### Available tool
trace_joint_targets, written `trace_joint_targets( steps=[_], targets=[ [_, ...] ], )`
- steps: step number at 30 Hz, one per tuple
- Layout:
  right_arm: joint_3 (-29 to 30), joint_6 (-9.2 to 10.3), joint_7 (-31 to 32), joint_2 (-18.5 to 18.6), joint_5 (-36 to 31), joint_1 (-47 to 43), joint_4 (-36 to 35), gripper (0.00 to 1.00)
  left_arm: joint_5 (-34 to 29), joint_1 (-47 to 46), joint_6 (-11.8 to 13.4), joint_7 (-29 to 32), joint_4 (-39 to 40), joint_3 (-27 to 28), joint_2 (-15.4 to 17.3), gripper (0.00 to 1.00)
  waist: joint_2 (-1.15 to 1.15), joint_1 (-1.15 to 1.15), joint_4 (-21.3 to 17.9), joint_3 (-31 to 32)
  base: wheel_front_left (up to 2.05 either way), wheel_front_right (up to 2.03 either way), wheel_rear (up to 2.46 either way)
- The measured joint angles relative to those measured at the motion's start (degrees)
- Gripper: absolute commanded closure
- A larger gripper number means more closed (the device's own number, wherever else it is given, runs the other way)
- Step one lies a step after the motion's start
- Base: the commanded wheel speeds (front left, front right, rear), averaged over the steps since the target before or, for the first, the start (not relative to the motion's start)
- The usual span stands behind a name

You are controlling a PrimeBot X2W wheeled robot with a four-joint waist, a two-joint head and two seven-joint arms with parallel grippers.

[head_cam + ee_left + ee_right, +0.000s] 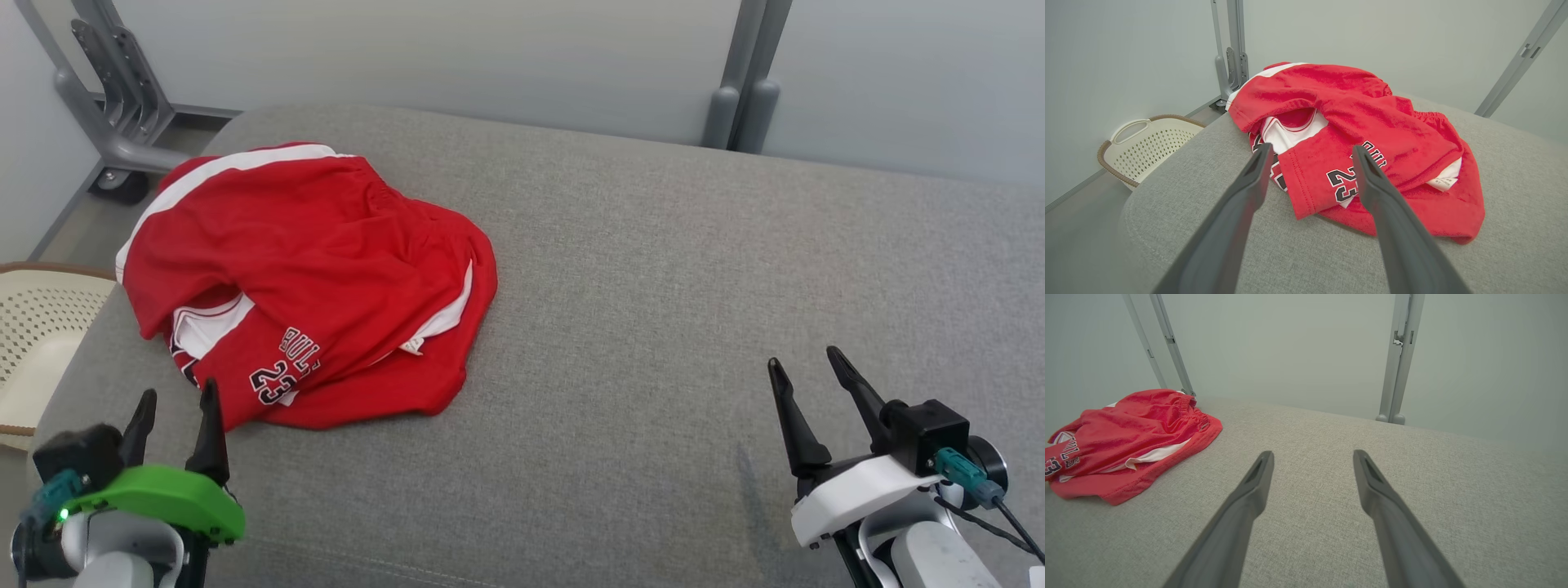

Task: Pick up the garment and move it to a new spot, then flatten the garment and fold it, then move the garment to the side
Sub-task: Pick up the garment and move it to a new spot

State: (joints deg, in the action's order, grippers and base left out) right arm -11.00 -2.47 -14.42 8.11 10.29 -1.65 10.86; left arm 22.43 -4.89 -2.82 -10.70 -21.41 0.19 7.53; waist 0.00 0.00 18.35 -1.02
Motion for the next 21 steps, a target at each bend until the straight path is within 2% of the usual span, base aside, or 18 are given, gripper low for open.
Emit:
trace_joint_targets(
  steps=[6,8,14,21],
  targets=[
    [-0.8,-0.54,0.0,0.1,-0.8,0.8,-0.4,0.0,5.7,-7.9,-0.2,8.9,-2.1,1.7,-1.4,0.0,0.0,0.0,-1.3,-3.8,0.0,0.0,0.0],
    [-0.8,-0.54,0.0,0.1,-0.8,1.5,-0.5,0.0,5.4,-10.3,-0.1,11.2,-2.5,1.7,-0.7,0.0,0.0,0.0,-1.8,-5.2,0.0,0.0,0.0],
    [-1.1,-0.82,0.0,0.0,-1.4,4.0,-0.9,0.0,7.5,-16.7,1.6,16.6,-4.3,3.9,0.2,0.0,0.0,0.0,-3.9,-9.5,0.0,0.0,0.0],
    [-1.0,-1.14,0.0,0.0,-1.8,8.0,-0.9,0.0,8.1,-20.4,4.9,20.6,-9.5,5.6,0.9,0.0,0.0,0.02,-7.6,-13.4,0.0,0.0,0.0]
  ],
)
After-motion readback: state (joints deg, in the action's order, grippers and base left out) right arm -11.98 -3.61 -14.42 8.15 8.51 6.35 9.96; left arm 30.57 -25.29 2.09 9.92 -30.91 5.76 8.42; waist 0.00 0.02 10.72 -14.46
